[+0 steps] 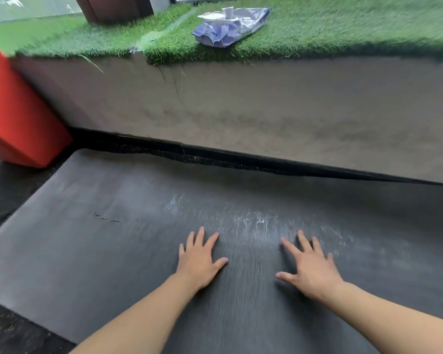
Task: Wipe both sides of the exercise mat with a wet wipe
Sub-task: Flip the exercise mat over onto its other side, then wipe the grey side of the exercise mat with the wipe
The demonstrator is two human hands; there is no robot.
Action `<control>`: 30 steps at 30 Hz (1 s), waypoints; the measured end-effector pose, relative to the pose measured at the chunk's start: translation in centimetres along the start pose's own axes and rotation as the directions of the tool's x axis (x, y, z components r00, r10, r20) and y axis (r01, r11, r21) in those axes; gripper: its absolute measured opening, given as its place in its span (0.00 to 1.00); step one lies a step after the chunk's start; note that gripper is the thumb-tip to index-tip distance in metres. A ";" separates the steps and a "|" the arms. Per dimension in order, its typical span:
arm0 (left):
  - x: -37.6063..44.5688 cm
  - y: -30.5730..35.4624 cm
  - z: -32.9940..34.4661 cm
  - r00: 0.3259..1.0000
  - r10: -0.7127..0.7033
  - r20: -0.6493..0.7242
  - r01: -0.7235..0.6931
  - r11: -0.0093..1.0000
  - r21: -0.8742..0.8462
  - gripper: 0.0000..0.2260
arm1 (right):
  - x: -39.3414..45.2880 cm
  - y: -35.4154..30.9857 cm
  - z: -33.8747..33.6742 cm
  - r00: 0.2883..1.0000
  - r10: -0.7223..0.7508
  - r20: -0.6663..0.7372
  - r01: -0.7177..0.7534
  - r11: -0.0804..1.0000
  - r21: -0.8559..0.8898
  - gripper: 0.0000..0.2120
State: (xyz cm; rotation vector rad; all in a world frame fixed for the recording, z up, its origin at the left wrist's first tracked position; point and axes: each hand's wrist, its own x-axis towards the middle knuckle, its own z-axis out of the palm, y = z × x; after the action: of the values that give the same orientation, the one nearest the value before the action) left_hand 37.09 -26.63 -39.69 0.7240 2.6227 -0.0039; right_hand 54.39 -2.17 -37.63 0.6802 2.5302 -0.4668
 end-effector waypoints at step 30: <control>-12.9 16.4 -49.7 0.929 -0.052 -0.366 -0.268 0.587 -0.764 0.17 | -14.7 -12.9 -47.3 0.782 -0.348 -0.517 0.590 0.680 0.436 0.30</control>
State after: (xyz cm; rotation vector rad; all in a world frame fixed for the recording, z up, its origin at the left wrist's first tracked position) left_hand 35.67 -13.24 12.56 0.5565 2.4505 1.4002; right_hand 41.90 2.13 11.81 0.2868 2.9629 -1.4836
